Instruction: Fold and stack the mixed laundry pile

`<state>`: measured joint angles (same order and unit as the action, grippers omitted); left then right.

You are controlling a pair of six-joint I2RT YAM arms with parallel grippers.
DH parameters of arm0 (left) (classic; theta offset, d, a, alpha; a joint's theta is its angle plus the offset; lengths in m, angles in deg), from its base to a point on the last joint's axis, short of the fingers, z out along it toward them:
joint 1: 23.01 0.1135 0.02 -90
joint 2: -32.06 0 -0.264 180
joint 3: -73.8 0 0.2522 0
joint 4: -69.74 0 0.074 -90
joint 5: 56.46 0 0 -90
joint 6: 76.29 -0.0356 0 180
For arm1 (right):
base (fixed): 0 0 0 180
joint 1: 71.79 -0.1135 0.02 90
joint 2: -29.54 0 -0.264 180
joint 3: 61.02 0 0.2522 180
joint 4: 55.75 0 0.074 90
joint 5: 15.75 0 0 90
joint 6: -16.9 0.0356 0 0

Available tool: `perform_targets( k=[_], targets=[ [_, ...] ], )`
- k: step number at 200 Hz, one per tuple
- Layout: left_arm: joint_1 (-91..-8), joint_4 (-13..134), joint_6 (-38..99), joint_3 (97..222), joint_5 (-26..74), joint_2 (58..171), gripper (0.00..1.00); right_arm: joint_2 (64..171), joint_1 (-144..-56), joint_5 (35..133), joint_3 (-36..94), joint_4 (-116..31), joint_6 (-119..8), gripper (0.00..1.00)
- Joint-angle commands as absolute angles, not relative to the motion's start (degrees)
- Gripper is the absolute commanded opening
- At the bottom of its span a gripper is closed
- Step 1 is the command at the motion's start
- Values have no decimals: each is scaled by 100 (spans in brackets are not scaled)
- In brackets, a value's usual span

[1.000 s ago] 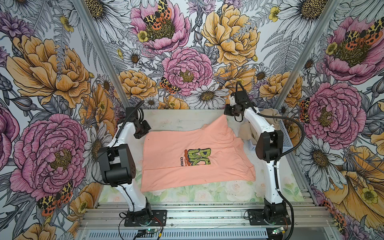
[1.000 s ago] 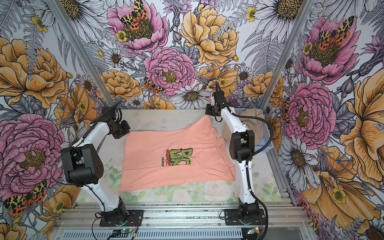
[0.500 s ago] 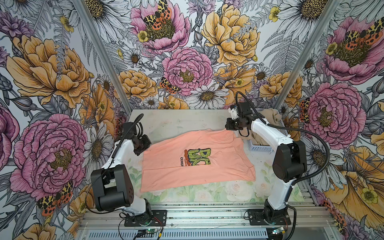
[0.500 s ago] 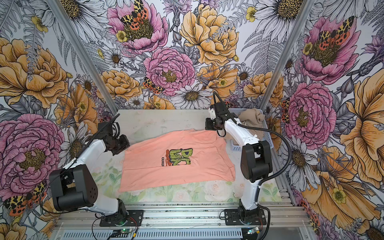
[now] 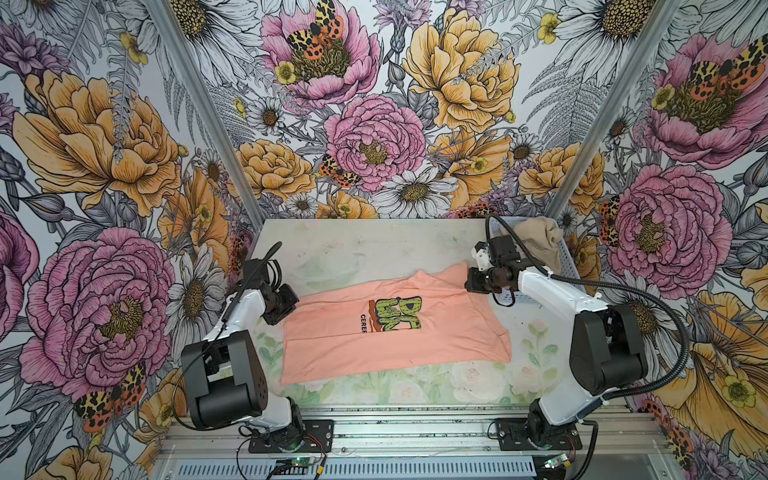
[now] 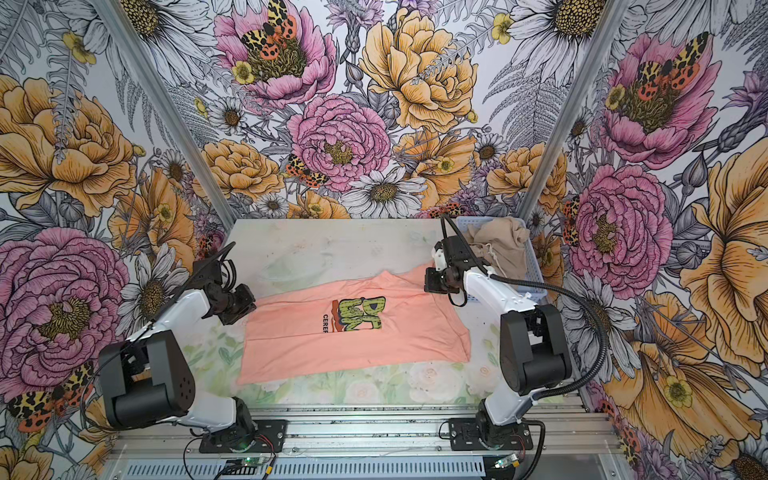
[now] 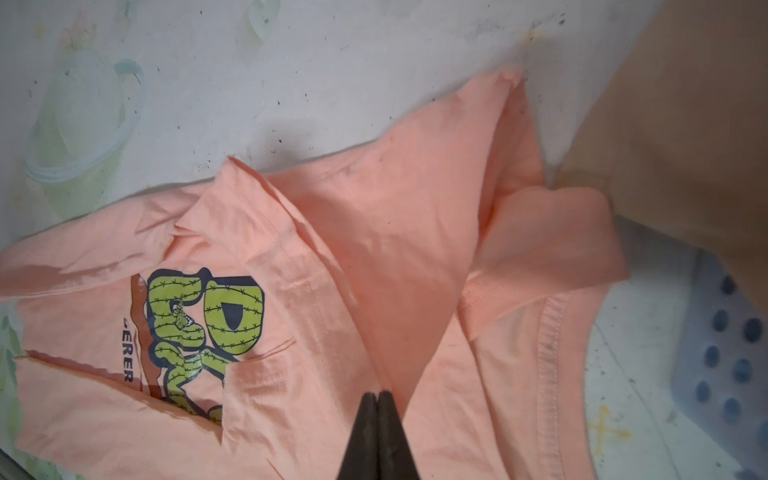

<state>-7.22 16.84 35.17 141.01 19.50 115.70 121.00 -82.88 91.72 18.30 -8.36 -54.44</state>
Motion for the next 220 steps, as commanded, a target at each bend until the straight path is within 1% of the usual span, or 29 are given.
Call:
perform_targets(
  k=[1, 45, 79, 103, 165, 220],
  targets=[
    [-666, 1830, 3493, 13966, 1961, 11417, 0, 11558, -8264, 9252, 1631, -1001, -5311, 0],
    [-608, 1622, 3444, 13757, 2260, 11215, 0, 10853, -8242, 9212, 952, -913, -5163, 0],
    [-404, 1608, 3457, 13660, 2249, 11180, 0, 10788, -8113, 9158, 515, -911, -5179, 0],
    [-375, 1616, 3471, 13669, 2212, 11130, 0, 10759, -7998, 9079, 455, -911, -5174, 0],
    [-374, 1418, 3419, 13648, 2061, 10837, 0, 10428, -7843, 9260, 551, -850, -5042, 0],
    [-385, 1302, 3593, 13316, 2219, 10680, 0, 10030, -7800, 9294, 177, -703, -4892, 0]
  ],
)
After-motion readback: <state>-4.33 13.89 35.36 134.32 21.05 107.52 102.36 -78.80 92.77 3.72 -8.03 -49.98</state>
